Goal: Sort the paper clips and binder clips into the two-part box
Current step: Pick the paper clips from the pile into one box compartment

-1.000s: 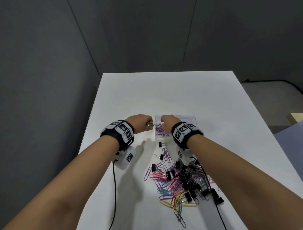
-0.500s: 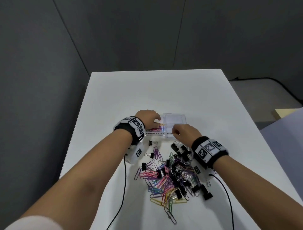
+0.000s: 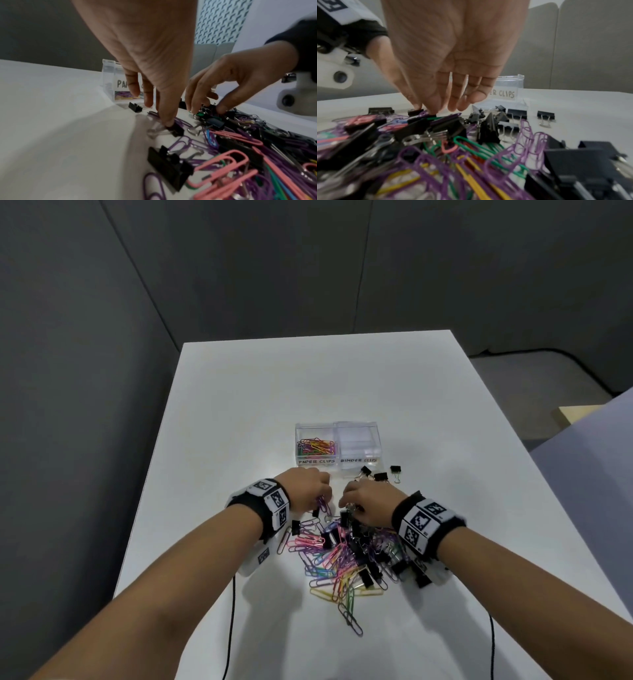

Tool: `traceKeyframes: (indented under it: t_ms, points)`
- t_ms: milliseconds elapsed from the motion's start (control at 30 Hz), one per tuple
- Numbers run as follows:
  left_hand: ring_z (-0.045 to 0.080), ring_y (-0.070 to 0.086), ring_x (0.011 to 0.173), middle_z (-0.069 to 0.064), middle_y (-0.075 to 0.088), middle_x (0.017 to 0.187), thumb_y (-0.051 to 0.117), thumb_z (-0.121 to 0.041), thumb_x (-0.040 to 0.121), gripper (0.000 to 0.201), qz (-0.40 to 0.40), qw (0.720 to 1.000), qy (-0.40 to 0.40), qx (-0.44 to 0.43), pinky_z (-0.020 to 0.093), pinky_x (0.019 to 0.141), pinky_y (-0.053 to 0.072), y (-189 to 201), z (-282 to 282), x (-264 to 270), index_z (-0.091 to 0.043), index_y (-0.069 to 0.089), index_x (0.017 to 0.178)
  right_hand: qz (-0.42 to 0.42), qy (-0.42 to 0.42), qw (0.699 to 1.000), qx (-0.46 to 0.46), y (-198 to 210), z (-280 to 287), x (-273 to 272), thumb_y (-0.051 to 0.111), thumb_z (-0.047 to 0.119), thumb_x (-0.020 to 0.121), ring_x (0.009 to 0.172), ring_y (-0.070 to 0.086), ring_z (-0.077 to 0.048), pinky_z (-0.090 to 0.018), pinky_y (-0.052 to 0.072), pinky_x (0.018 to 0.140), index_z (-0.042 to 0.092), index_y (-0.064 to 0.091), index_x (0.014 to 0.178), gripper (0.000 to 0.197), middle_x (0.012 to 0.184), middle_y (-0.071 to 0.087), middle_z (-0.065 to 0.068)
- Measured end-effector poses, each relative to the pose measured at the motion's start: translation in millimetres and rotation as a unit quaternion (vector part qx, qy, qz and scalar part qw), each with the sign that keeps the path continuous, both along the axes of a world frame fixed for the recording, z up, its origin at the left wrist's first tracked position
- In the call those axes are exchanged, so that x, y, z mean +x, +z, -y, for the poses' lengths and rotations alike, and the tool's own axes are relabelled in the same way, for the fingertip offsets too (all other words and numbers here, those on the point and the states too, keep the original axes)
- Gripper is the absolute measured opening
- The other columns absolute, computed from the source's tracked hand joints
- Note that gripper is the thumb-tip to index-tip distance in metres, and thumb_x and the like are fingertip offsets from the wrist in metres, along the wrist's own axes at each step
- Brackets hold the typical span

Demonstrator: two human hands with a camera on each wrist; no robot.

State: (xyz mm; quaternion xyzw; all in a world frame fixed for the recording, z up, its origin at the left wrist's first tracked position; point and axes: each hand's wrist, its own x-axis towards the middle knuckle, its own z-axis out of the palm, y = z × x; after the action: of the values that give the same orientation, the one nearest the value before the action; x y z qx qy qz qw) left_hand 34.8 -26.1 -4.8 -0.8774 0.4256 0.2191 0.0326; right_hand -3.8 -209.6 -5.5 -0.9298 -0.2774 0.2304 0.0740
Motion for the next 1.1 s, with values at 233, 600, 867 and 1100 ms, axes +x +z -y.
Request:
traceKeyframes:
  t_ms: [233, 600, 867, 1100]
  points:
    - [0.025, 0.054, 0.110, 0.005, 0.058, 0.119, 0.052, -0.032, 0.092, 0.031, 0.022, 1.000, 0.000, 0.005, 0.036, 0.086, 0.045, -3.1, 6.2, -8.5, -0.016, 0.059, 0.118, 0.056, 0.067, 0.993, -0.079, -11.8, -1.0, 0.5, 0.048, 0.018, 0.093, 0.115, 0.047, -0.027, -0.035, 0.037, 0.097, 0.015, 0.057, 0.122, 0.031, 0.128, 0.055, -0.006]
    - [0.030, 0.053, 0.111, 0.010, 0.049, 0.125, 0.057, -0.022, 0.089, 0.040, 0.003, 0.999, 0.030, 0.033, 0.039, 0.080, 0.047, -2.9, 14.1, -6.3, -0.014, 0.050, 0.127, 0.095, -0.042, 0.995, -0.016, -14.4, 0.5, 15.1, 0.048, 0.018, 0.093, 0.111, 0.050, -0.028, -0.037, 0.041, 0.092, 0.007, 0.064, 0.109, 0.025, 0.118, 0.060, -0.009]
    - [0.031, 0.052, 0.115, 0.013, 0.054, 0.123, 0.058, -0.027, 0.091, 0.040, 0.006, 0.997, 0.059, 0.042, 0.041, 0.088, 0.046, -8.9, 12.6, -1.7, -0.006, 0.050, 0.124, -0.002, -0.189, 0.981, 0.053, 6.0, 14.7, 19.8, 0.041, 0.014, 0.097, 0.095, 0.061, -0.031, -0.035, 0.047, 0.080, 0.008, 0.052, 0.115, 0.022, 0.109, 0.064, -0.015]
    - [0.026, 0.052, 0.114, 0.008, 0.061, 0.120, 0.055, -0.029, 0.093, 0.032, 0.019, 0.997, 0.073, 0.018, 0.035, 0.093, 0.042, -14.4, 3.1, -3.1, -0.011, 0.056, 0.118, -0.041, -0.287, 0.953, 0.084, 4.1, 22.9, 14.6, 0.031, 0.003, 0.093, 0.068, 0.045, -0.021, -0.027, 0.032, 0.055, 0.007, 0.047, 0.101, 0.018, 0.085, 0.056, -0.007]
